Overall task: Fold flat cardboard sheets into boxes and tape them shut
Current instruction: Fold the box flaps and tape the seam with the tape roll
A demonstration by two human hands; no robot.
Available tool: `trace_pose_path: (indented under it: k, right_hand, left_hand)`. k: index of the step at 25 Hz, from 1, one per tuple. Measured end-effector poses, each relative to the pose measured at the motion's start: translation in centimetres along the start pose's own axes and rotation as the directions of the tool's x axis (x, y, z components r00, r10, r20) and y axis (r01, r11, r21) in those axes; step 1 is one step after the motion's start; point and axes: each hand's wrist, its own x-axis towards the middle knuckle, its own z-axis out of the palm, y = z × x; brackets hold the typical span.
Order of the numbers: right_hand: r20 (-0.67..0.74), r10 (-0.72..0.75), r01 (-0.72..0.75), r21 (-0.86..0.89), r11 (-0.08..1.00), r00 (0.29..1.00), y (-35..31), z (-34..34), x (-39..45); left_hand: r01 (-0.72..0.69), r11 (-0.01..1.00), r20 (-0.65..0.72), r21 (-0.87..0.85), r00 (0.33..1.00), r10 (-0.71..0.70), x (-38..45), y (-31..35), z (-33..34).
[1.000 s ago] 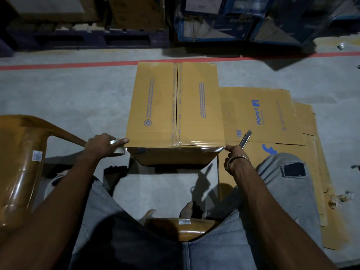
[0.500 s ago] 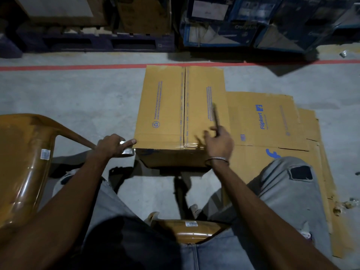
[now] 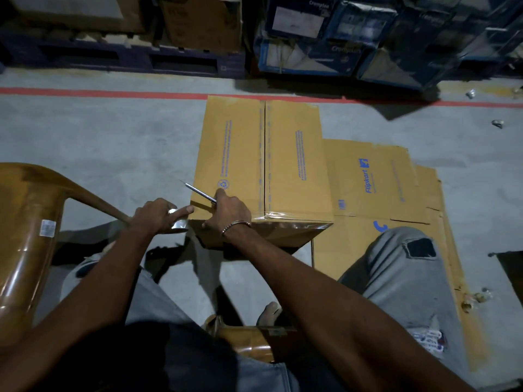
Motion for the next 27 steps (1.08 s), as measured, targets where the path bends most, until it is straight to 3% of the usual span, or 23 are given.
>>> trace_pose_path:
  k: [7, 11, 14, 19, 23, 27]
  right_hand:
    - [0.039, -0.023, 0.032, -0.231, 0.972, 0.999, 10.2, -5.6, -1.4]
    - [-0.014, 0.062, -0.064, -0.281, 0.958, 0.998, 19.4, -10.7, -3.5]
    - [-0.108, 0.221, -0.238, -0.182, 0.954, 0.969, 23.3, -12.4, -4.5]
    - [-0.222, 0.474, -0.479, 0.034, 0.877, 0.852, 23.7, -11.8, -4.7]
    - [-0.298, 0.572, -0.523, 0.231, 0.82, 0.764, 23.6, -12.1, -4.5]
    - [-0.221, 0.602, -0.479, 0.427, 0.767, 0.767, 24.0, -11.8, -4.2]
  left_hand:
    - [0.025, 0.999, -0.005, 0.048, 1.0, -0.025, 0.6, -0.6, 0.5]
    - [0.016, 0.999, -0.007, 0.03, 1.0, -0.016, 1.2, -0.7, 0.7]
    - [0.026, 0.999, -0.011, 0.028, 1.0, -0.026, 1.0, -0.1, 0.7]
    - [0.039, 0.999, 0.006, 0.035, 0.999, -0.04, 0.7, 0.8, 0.8]
    - [0.039, 0.998, 0.043, 0.051, 0.998, -0.041, 0.6, 1.0, 1.0]
    - [0.001, 0.999, 0.074, 0.041, 0.997, -0.004, 1.0, 0.9, 1.2]
